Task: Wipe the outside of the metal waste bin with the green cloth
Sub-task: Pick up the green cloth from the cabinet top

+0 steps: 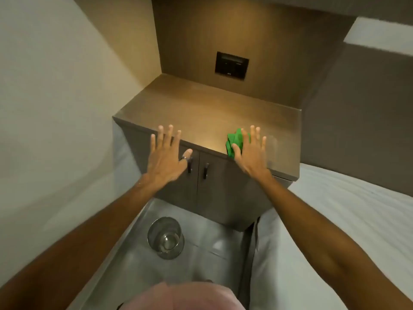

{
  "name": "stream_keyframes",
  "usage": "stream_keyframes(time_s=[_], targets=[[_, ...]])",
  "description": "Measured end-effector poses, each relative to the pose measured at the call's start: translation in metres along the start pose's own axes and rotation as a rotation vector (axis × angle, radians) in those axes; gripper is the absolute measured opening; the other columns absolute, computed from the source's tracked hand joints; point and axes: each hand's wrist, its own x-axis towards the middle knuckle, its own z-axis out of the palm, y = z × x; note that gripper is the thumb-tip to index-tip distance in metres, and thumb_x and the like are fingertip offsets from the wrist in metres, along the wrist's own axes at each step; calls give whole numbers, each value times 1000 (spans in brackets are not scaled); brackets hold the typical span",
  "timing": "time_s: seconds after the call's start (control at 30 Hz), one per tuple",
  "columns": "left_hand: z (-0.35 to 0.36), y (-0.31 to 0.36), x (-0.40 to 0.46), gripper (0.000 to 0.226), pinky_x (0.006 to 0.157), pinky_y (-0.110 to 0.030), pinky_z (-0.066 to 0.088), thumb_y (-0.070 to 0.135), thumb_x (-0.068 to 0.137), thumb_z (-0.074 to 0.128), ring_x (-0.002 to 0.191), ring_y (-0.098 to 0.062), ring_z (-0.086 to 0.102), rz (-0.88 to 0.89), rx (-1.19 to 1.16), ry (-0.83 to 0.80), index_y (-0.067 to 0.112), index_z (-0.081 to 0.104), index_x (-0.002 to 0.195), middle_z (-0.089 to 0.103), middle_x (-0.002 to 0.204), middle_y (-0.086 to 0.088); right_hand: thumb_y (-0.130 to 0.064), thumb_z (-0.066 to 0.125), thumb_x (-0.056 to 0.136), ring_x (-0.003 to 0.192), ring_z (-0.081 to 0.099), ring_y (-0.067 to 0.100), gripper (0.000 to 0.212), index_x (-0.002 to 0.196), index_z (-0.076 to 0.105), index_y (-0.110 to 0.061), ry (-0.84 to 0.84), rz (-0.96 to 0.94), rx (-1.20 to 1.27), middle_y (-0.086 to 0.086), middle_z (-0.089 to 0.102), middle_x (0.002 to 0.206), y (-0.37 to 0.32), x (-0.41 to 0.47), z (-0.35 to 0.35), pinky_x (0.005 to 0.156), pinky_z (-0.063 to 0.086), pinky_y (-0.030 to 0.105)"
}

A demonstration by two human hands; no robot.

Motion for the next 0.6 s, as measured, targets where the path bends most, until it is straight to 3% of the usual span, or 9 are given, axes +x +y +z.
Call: stream_keyframes(time_s=[0.17,0.23,0.3,0.37,0.43,0.5,0.6], targets=[[33,24,-7,69,124,-52,0,52,102,34,154,-34,-7,-34,-119,-160,15,18,159,7,168,-13,-64,48,103,167,1,36,84,166,20,-17,-158,45,49,18,10,178,19,30,13,136,5,60],[52,24,-20,66,123,-51,2,47,103,38,154,-33,-4,-31,-213,-204,15,21,158,11,168,-13,-73,59,93,167,5,37,100,166,20,-15,-188,17,57,18,15,177,20,27,25,135,8,57],[67,27,-33,63,122,-53,10,44,103,43,154,-33,3,-89,-397,-270,16,25,156,18,167,-13,-67,71,87,165,11,39,106,164,21,-13,-200,-33,25,19,22,173,20,22,30,135,12,57],[78,37,-38,59,118,-51,24,45,102,46,151,-31,21,-292,-700,-399,20,33,153,28,164,-10,-40,81,84,163,18,41,100,162,25,-11,-206,-40,20,21,30,168,15,12,32,135,18,56],[82,50,-36,56,115,-48,35,47,101,48,142,-29,40,-607,-1116,-512,19,42,149,43,155,-9,-20,79,79,160,27,41,94,159,32,-10,-179,-65,64,21,38,164,3,-7,33,134,24,54],[85,61,-35,61,112,-51,39,54,101,42,137,-33,46,-821,-1504,-595,15,45,148,53,147,-11,-14,74,75,156,34,40,91,157,36,-10,-185,-96,248,19,44,160,-19,-36,41,130,32,55],[88,63,-42,68,104,-53,47,62,99,35,126,-36,59,-894,-1974,-571,14,57,141,63,138,-15,-21,59,69,161,28,36,94,160,35,-14,-348,-89,635,14,44,164,-55,-81,60,131,30,56]])
